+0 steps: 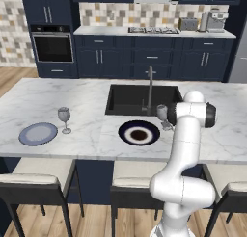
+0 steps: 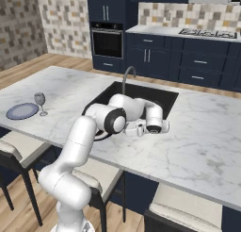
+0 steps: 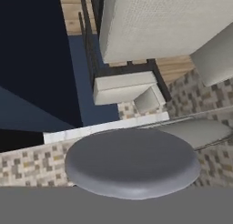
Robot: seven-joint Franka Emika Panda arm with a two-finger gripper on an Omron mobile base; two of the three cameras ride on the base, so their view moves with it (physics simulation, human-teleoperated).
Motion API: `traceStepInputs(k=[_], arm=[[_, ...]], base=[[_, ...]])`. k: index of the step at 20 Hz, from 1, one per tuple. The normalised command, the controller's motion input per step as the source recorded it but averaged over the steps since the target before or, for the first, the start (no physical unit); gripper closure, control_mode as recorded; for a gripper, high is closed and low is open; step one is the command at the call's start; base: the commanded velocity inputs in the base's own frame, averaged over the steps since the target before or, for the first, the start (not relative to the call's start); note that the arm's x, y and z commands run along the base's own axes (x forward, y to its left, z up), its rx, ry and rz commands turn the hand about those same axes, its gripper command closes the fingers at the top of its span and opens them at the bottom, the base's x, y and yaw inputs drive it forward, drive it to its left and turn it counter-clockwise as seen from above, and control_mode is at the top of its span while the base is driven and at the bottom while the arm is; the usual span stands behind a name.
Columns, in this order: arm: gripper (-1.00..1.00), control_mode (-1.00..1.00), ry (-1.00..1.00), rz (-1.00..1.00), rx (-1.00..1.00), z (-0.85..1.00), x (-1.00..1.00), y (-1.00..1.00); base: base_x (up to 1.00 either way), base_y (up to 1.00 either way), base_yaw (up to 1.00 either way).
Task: Retrieve the wine glasses from the counter and place one next to each plate.
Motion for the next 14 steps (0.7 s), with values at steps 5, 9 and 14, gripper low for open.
traceStepInputs(k=[5,9,14], arm=[[-1.0,-1.0,0.09,0.0,-0.03,-0.59,0.0,-0.1],[-1.0,-1.0,0.03,0.0,0.0,-0.45,-0.11,-0.34],[-1.0,-1.0,0.0,0.0,0.0,-0.17,-0.27,-0.49]], base=[[0.0,0.0,0.0],[0.0,0.0,0.0],[0.0,0.0,0.0]])
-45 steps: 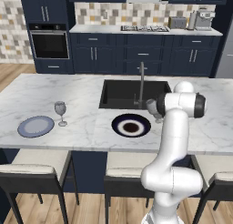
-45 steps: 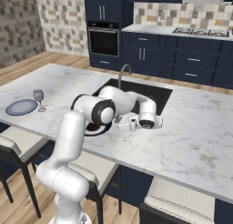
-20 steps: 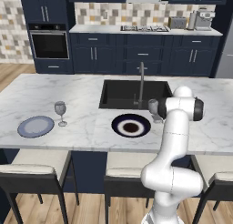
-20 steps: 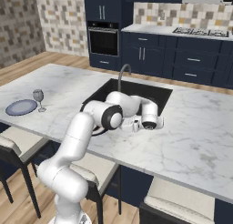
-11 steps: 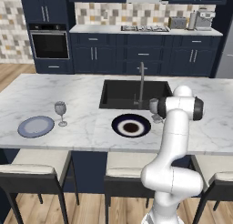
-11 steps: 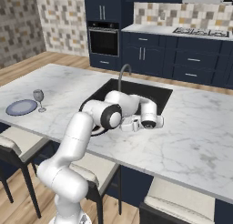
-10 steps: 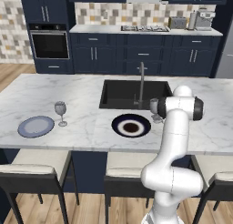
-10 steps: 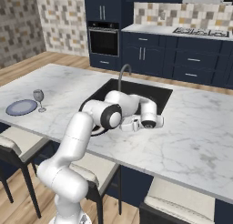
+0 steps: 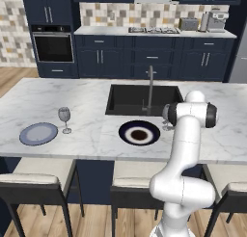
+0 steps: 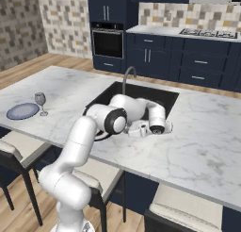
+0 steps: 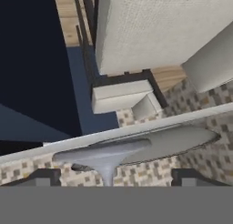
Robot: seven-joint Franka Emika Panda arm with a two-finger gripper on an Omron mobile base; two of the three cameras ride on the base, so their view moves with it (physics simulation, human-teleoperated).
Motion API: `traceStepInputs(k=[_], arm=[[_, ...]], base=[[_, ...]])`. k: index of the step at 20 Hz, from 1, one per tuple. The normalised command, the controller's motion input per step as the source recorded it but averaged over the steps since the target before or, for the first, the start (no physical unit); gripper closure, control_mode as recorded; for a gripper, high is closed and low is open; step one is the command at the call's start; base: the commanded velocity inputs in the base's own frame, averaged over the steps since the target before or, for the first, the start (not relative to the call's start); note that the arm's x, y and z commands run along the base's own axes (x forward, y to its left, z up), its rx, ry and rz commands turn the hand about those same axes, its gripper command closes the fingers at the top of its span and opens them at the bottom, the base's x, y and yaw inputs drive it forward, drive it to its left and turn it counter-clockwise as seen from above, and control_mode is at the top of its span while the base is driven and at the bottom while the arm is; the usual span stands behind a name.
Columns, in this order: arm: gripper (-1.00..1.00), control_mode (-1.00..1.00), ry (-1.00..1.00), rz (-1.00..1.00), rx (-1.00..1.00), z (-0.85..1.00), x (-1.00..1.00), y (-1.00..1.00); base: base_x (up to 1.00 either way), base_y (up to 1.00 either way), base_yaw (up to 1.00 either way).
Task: Retrieve the wine glasses from the counter and place one next to each plate.
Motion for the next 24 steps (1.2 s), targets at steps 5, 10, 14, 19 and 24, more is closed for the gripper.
traceStepInputs(k=[5,10,14,19,24], arm=[[-1.0,-1.0,0.0,0.0,0.0,-0.02,-0.27,-0.54],[-1.0,-1.0,-0.03,-0.2,-0.06,0.0,-0.08,-0.27],[-1.0,-1.0,-0.12,-0.31,-0.01,0.22,-0.71,-0.01],[-1.0,-1.0,-0.19,-0.16,0.0,0.69,-0.89,0.12],[-1.0,-1.0,-0.12,-0.12,-0.02,0.96,-0.7,0.23]], base=[[0.0,0.0,0.0],[0.0,0.0,0.0],[0.0,0.0,0.0],[0.0,0.0,0.0],[0.0,0.0,0.0]])
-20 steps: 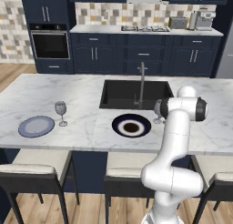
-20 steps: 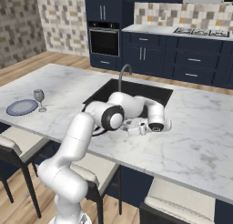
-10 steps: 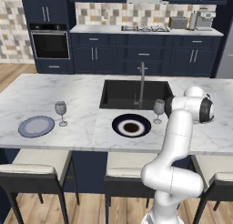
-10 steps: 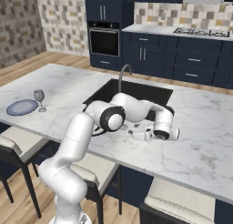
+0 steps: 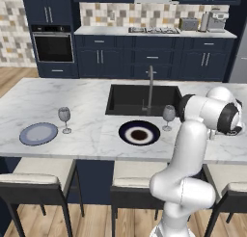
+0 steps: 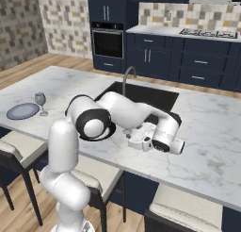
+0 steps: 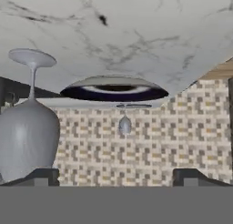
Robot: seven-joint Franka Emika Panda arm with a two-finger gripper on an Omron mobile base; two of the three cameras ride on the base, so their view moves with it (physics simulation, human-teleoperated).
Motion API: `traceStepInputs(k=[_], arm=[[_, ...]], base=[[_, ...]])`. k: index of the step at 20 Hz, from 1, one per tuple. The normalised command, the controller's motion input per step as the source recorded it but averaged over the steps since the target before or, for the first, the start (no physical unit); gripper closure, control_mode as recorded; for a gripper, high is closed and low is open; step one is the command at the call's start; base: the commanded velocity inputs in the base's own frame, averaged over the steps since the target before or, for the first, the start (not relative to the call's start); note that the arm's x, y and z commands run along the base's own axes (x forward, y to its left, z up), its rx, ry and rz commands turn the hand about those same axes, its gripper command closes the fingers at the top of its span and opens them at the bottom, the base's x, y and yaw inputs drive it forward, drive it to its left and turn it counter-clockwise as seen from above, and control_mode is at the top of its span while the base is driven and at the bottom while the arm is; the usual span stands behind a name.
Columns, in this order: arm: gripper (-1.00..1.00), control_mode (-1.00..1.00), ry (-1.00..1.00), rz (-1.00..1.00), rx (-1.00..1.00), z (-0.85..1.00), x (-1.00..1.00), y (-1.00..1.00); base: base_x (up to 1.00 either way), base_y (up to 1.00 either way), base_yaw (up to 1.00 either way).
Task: Retrieve the wine glasses from the counter and place one next to each plate.
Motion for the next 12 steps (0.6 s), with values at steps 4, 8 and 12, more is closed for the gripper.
traceStepInputs(k=[4,8,12], arm=[[-1.0,-1.0,-0.06,-0.04,0.0,1.0,-0.68,0.26],[-1.0,-1.0,-0.01,0.04,0.0,1.0,-0.71,0.29],[-1.0,-1.0,-0.08,0.05,-0.01,1.0,-0.73,0.56]], base=[[0.0,0.0,0.0],[0.0,0.0,0.0],[0.0,0.0,0.0]])
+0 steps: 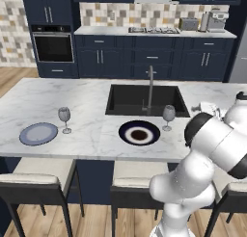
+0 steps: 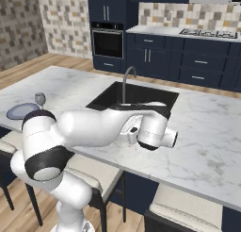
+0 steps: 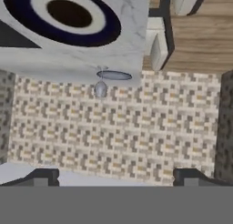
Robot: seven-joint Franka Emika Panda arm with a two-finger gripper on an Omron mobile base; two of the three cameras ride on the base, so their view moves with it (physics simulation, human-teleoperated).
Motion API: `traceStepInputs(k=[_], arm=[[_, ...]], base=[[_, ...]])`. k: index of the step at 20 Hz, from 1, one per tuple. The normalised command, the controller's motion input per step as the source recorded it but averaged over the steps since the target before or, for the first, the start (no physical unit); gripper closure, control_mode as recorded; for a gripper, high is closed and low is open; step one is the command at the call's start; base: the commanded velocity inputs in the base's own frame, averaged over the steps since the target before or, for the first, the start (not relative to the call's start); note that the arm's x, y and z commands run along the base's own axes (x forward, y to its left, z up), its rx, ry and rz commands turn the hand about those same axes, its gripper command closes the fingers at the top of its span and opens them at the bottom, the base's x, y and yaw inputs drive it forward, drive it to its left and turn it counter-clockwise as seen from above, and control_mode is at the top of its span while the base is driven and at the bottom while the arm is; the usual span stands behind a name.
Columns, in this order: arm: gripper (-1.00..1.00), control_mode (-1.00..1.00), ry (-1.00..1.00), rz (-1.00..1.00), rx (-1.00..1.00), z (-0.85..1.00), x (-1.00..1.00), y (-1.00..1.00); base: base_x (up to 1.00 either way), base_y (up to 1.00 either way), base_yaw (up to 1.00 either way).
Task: Retrieve the wine glasses from the counter and place one next to each plate.
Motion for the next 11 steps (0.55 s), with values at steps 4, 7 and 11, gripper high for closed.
traceStepInputs(k=[4,7,11], arm=[[-1.0,-1.0,-0.13,0.0,-0.05,0.99,-0.75,0.66],[-1.0,-1.0,-0.17,0.0,-0.04,0.91,-0.87,0.68],[-1.0,-1.0,-0.2,0.0,-0.02,0.84,-0.97,0.58]], base=[[0.0,0.0,0.0],[0.0,0.0,0.0],[0.0,0.0,0.0]])
